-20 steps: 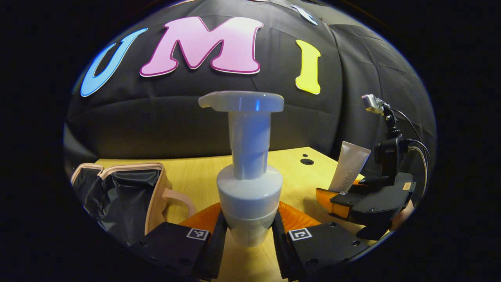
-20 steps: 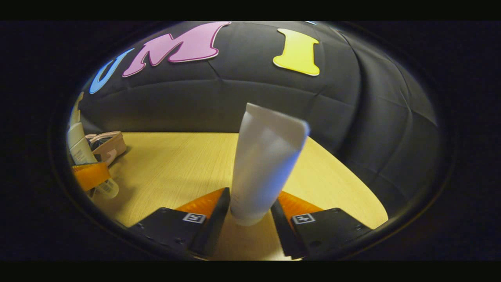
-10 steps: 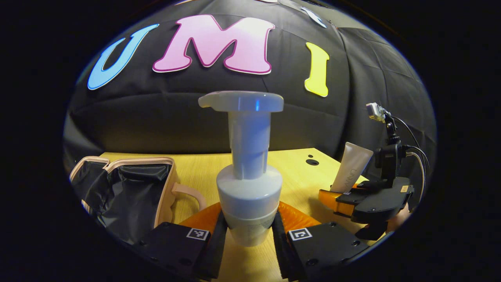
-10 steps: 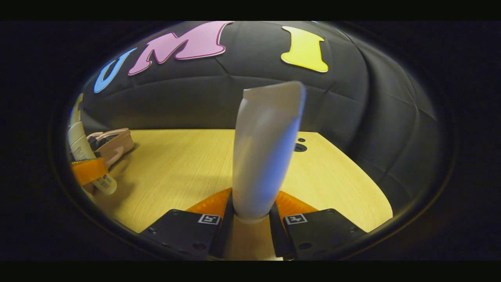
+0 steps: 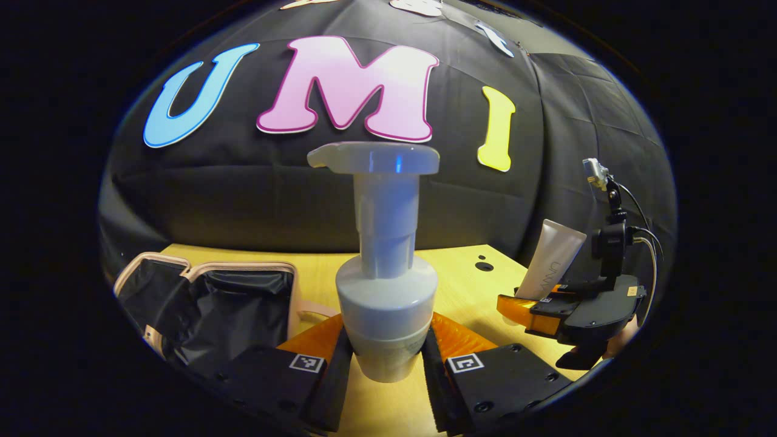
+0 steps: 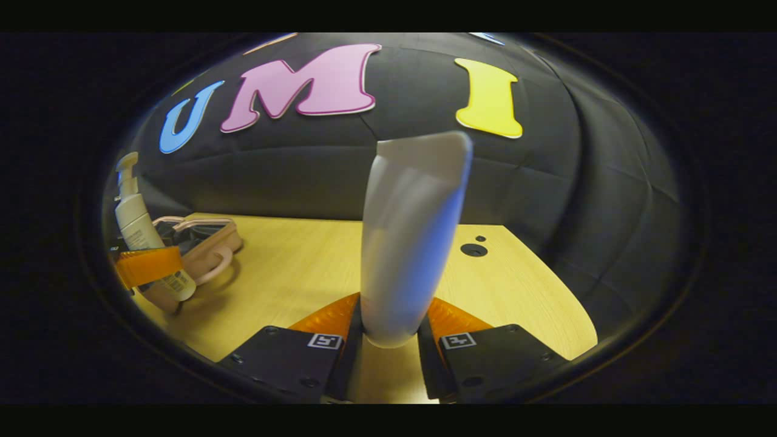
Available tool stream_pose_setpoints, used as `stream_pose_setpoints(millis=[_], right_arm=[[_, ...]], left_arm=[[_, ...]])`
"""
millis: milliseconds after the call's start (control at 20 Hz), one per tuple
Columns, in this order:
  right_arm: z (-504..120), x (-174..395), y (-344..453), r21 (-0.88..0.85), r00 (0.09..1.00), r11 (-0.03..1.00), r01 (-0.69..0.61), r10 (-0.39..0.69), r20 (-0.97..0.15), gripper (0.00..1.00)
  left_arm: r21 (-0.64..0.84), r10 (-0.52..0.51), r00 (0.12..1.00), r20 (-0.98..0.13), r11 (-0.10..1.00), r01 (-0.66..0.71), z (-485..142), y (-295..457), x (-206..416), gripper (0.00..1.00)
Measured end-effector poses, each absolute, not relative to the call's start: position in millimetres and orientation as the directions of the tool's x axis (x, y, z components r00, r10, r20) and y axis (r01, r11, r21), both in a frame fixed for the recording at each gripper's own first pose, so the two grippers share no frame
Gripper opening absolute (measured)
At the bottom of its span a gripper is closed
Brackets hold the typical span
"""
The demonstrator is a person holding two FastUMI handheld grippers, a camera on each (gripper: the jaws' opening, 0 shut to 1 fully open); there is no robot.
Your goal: First open the suitcase, pack the skin care products into it, and then close the suitcase.
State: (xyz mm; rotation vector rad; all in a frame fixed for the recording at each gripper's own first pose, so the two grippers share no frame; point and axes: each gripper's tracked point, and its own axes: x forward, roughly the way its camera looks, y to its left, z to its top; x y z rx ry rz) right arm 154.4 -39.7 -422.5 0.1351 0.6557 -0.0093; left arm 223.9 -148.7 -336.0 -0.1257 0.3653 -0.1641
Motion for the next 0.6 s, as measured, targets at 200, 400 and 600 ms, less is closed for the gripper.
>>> stream_pose_setpoints(millis=[200, 400, 600], right_arm=[[-384, 150, 11, 0.165, 0.790, 0.986, -0.019, 0.116, -0.603, 0.44], [-348, 159, 80, 0.260, 0.787, 0.962, -0.080, 0.221, -0.577, 0.39], [-332, 165, 146, 0.285, 0.762, 0.940, -0.187, 0.322, -0.562, 0.44]], left_arm=[[-0.176, -0.140, 0.910, -0.390, 0.981, 0.076, -319, -90, 203, 0.59], [-0.147, -0.096, 0.871, -0.481, 0.989, 0.027, -326, -17, 192, 0.55], [-0.129, -0.098, 0.791, -0.604, 0.991, 0.024, -365, 39, 198, 0.59]])
